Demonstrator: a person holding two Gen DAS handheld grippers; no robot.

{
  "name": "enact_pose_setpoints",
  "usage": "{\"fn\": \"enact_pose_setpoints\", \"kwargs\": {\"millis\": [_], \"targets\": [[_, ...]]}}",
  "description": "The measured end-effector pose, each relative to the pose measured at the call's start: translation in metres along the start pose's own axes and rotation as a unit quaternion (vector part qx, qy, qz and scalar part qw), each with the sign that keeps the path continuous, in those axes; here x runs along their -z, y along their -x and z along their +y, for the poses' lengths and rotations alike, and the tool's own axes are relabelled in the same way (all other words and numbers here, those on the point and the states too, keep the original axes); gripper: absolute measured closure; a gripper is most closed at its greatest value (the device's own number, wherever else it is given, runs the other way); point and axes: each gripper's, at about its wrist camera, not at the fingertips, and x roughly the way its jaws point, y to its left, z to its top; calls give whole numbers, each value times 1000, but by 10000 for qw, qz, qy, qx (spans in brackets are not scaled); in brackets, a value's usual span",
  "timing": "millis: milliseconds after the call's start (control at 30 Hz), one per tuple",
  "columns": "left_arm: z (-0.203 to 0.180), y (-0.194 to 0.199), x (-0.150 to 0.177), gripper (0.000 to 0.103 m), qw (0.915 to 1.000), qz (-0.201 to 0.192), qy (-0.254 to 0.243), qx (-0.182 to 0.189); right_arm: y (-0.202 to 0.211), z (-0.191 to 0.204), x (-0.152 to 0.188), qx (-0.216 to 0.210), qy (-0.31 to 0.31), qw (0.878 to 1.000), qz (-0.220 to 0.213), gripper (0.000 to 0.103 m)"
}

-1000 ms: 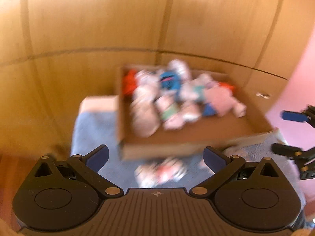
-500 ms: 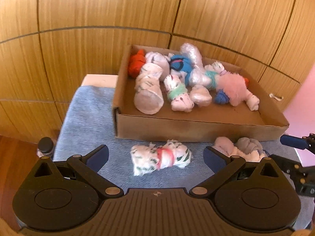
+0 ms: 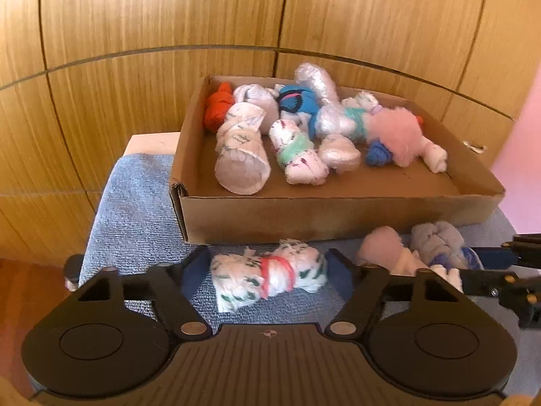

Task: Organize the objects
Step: 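Grasp the leaf-print red-banded sock with the left gripper while the right grasps the grey-blue sock, then carry both held socks over the tray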

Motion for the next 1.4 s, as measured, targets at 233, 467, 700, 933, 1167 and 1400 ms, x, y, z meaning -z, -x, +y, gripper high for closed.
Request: {"fn": "enact_pose_setpoints", "kwargs": {"millis": [233, 467, 700, 933, 1167, 1400], "targets": [[2, 20, 10, 30, 9998, -13, -97, 178, 35, 0, 14, 140, -16, 9998, -138, 71], [0, 44, 27, 29, 9993, -43, -158, 327, 60, 27, 49, 853, 1083, 9904, 139, 71], [1, 41, 39, 28, 9994, -59, -224, 255, 49, 32, 47, 1049, 1172, 9875, 44, 65], [2, 41, 41, 23, 9997, -169, -127, 148, 46, 32, 50, 1153, 1084, 9874, -26, 61], [-5, 43, 48, 30, 9992, -341, -191, 5, 47, 26, 53, 1133, 847, 9899, -81, 69], [-4, 55, 40, 31, 9994, -221, -249, 85, 67, 30, 44, 1079, 889, 9898, -276, 70]]}}
